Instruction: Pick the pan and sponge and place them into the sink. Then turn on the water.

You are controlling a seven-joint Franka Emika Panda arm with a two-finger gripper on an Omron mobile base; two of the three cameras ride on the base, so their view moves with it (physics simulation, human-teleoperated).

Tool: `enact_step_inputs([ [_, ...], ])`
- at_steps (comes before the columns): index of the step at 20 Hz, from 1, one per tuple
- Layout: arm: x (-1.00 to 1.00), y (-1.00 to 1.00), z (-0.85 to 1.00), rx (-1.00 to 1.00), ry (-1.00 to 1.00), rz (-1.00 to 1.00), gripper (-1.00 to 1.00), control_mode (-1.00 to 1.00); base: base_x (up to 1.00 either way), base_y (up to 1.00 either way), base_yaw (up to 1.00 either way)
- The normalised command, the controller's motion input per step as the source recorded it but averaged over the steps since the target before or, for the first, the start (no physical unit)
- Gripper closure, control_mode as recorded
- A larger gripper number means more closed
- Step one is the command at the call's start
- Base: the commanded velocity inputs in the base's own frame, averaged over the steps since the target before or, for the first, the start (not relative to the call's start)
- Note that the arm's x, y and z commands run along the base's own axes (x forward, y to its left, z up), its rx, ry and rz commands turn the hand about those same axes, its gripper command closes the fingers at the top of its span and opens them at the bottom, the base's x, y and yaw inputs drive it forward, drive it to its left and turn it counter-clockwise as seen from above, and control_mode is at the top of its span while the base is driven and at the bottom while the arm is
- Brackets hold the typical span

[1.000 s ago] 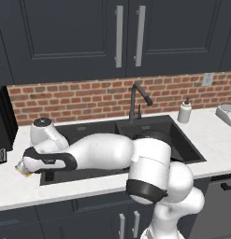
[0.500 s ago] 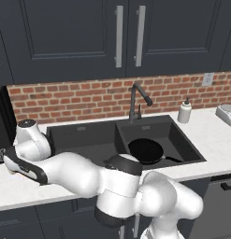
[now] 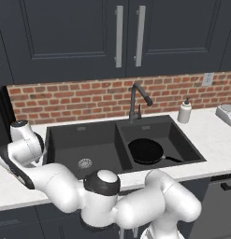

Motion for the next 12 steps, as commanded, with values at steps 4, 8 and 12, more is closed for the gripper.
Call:
enact_step_inputs([
  [4, 0.28, 0.15, -0.37, -0.03, 0.01, 0.04, -1.00, -1.00, 0.00, 0.00, 0.00],
  [8, 0.30, 0.27, -0.34, -0.02, 0.03, 0.07, -1.00, -1.00, 0.00, 0.00, 0.00],
  [12, 0.32, 0.27, -0.38, 0.00, 0.11, 0.08, -1.00, -1.00, 0.00, 0.00, 0.00],
])
